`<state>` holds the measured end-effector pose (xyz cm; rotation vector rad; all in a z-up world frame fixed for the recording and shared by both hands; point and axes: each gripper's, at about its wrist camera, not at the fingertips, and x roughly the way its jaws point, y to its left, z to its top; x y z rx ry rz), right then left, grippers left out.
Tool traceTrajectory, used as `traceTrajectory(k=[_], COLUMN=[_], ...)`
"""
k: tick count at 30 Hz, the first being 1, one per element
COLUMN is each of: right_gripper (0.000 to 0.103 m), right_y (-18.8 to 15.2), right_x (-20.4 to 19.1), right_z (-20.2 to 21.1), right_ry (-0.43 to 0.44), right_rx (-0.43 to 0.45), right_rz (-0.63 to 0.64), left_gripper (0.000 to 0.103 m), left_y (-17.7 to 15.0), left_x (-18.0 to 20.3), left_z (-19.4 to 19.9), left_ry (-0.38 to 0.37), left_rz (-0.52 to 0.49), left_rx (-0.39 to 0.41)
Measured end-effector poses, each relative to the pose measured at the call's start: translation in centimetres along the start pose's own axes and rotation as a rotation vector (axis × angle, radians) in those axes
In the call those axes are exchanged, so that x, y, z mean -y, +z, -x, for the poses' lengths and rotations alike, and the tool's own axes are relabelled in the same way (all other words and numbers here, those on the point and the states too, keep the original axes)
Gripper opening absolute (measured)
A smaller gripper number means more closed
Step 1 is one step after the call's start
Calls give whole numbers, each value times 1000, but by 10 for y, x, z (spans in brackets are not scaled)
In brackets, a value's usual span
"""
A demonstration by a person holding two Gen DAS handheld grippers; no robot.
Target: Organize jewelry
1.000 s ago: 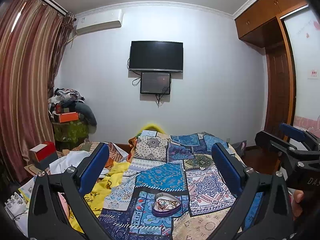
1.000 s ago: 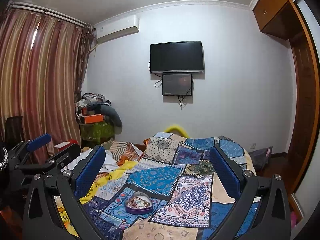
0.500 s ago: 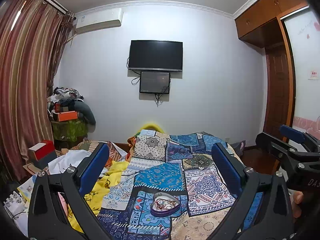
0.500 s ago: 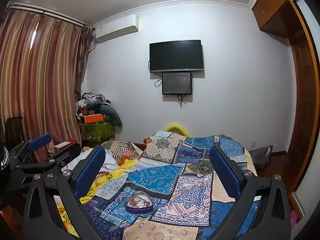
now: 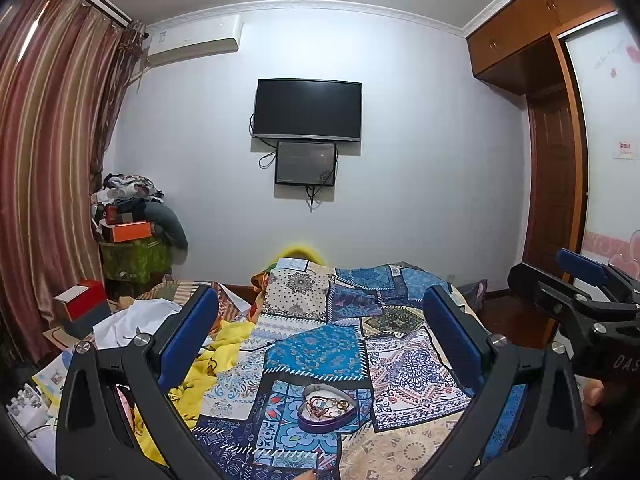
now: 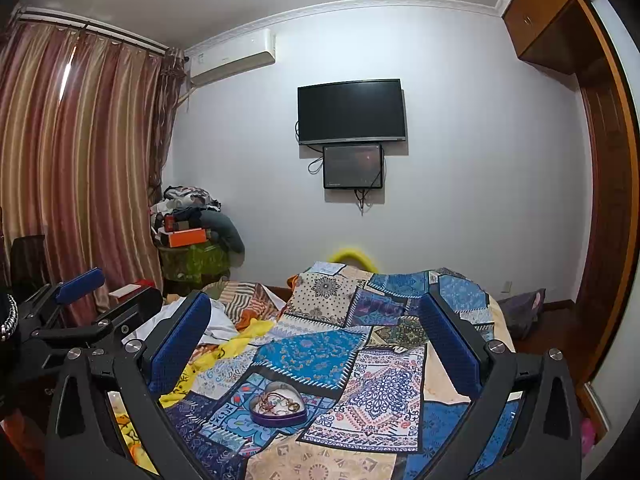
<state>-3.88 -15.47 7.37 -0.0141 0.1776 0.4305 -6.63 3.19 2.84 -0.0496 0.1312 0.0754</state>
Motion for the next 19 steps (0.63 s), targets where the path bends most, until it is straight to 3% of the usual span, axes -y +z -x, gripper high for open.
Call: traceTrajectory(k=[19], right_gripper=[103], right_y=[-5], right_x=[-3], right_z=[-5], right_ry=[-3], right_rx=[-24], right_rz=[-2], left_gripper=[103], left_y=[0], left_x=[-1], left_z=[-4], left_ry=[-12], left_rz=[-2], left_rx=[-13])
